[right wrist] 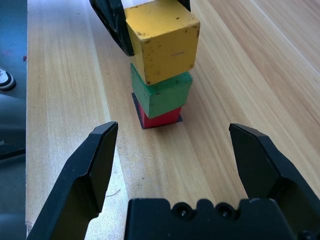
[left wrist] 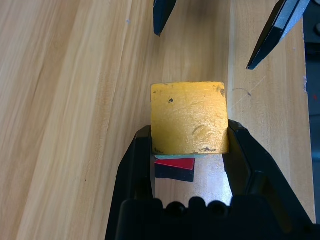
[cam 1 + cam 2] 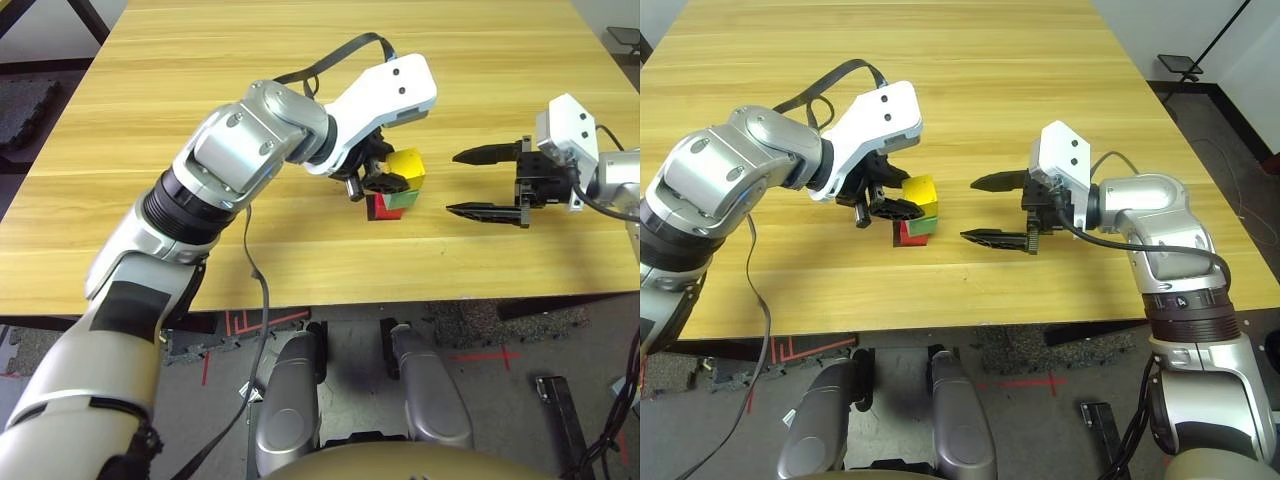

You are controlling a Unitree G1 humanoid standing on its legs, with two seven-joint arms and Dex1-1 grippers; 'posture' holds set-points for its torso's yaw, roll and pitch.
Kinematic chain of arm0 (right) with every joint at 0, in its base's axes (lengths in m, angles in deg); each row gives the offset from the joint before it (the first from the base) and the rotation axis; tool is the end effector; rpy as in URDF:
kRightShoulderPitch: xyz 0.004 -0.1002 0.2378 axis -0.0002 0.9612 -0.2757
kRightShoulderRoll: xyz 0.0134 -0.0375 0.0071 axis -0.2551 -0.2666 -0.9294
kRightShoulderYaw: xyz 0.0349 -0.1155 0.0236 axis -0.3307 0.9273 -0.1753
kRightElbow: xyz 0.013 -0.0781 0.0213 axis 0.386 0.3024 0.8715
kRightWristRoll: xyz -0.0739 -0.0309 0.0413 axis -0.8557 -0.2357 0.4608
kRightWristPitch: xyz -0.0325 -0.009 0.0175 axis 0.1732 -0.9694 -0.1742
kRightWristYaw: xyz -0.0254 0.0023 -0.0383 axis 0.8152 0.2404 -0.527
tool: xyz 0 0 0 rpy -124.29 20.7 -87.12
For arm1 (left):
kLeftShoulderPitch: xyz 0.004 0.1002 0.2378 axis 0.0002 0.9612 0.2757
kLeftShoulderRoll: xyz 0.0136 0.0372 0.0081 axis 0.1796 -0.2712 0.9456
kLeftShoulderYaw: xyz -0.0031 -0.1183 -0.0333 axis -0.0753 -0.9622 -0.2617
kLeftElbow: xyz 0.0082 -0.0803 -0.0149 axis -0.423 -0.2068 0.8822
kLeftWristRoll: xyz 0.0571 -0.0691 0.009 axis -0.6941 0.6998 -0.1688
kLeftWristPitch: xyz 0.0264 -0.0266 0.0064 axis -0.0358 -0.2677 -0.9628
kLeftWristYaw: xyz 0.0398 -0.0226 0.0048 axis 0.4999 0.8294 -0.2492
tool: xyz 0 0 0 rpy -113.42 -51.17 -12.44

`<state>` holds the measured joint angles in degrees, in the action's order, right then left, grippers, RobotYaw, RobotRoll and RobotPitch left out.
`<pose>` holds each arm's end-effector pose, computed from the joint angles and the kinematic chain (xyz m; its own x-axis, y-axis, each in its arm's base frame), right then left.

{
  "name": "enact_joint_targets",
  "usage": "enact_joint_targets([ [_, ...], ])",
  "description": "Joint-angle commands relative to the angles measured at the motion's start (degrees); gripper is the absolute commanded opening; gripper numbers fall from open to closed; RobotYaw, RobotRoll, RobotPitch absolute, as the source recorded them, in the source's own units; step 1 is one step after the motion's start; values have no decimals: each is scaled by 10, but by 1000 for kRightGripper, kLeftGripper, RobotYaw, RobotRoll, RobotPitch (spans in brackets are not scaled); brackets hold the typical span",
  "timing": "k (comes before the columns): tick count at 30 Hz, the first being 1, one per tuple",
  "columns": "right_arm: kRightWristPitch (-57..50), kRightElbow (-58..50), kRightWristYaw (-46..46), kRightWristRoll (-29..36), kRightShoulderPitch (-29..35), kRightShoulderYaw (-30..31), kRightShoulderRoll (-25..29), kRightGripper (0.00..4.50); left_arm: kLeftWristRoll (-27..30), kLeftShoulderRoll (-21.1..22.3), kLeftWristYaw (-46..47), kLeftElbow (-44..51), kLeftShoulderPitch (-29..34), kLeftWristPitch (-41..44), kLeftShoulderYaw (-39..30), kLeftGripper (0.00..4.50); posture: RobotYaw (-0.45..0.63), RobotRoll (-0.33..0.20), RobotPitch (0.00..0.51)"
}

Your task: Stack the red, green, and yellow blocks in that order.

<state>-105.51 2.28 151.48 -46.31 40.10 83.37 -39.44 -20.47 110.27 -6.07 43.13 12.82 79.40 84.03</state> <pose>0.2817 -0.2703 0.2100 0.3462 0.8782 -0.3300 -0.9182 0.2451 -0.3111 0.2992 0.1098 0.2697 0.3513 -0.7275 -0.5894 0.9311 0.2053 0.3015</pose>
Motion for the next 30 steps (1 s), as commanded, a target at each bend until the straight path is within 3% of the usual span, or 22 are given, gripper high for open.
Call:
enact_joint_targets([
  [1,-1,-11,0,4,7,-4,0,4500,-9,-1,-7,4,5,-9,11,2028,249,178,250],
  [21,4,-8,-5,3,6,-3,-8,4500,-29,2,-23,-10,12,-26,18,2028,247,182,253],
  [28,7,-4,-8,1,3,-2,-13,4500,-34,3,-29,-14,12,-29,20,4289,249,186,255],
  [30,7,-3,-8,1,2,-2,-14,4500,-35,3,-31,-15,11,-30,21,4458,249,186,255],
])
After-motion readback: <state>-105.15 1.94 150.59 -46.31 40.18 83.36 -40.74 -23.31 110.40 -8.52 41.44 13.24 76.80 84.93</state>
